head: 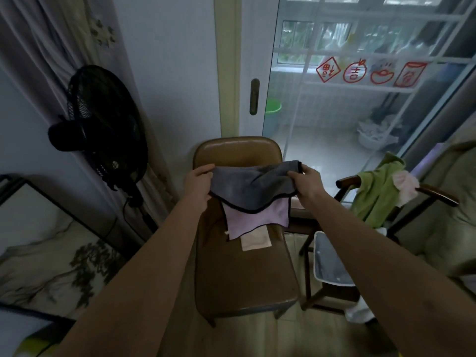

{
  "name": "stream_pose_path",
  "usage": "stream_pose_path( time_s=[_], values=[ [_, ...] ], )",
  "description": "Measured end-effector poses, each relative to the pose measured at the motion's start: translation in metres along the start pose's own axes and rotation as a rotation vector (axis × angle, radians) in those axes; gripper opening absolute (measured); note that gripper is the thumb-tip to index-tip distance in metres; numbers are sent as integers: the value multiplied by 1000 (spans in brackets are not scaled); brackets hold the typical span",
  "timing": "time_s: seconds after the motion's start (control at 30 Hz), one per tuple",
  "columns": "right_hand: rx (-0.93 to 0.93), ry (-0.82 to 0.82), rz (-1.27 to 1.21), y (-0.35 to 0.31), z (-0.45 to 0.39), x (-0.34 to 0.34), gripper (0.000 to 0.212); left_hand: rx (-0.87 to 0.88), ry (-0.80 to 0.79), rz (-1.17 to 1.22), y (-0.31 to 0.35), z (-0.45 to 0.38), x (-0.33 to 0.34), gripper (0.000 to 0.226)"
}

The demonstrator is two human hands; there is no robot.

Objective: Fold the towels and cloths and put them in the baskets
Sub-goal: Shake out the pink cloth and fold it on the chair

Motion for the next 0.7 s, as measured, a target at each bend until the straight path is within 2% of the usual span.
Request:
stream_pose_path(
  time_s=[0.13,0.3,0.4,0.5,0.6,0.7],
  values=[
    [46,57,58,23,7,-19,28,30,42,42,-24,18,-6,20],
    [250,182,47,96,17,-54,26,-115,90,9,-90,37,-17,12],
    [247,283,130,136,34,-77,22,-181,105,-49,-134,51,-20,20],
    [247,238,159,162,56,-90,17,-213,132,-71,-168,66,-25,25],
    [216,224,65,175,74,-100,10,-241,114,-28,-198,75,-26,26],
    [219,211,-134,189,90,-105,6,-246,119,-62,-222,81,-25,24]
  ],
)
Point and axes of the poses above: each hand's wrist, its own z-axis away from the middle knuckle, its own x-axis out of the palm, y = z × x, the point moved 6 cm from there along -z, towards the middle knuckle, and after that the axes turned 15 degrees about -z, right-handed, at the moved point
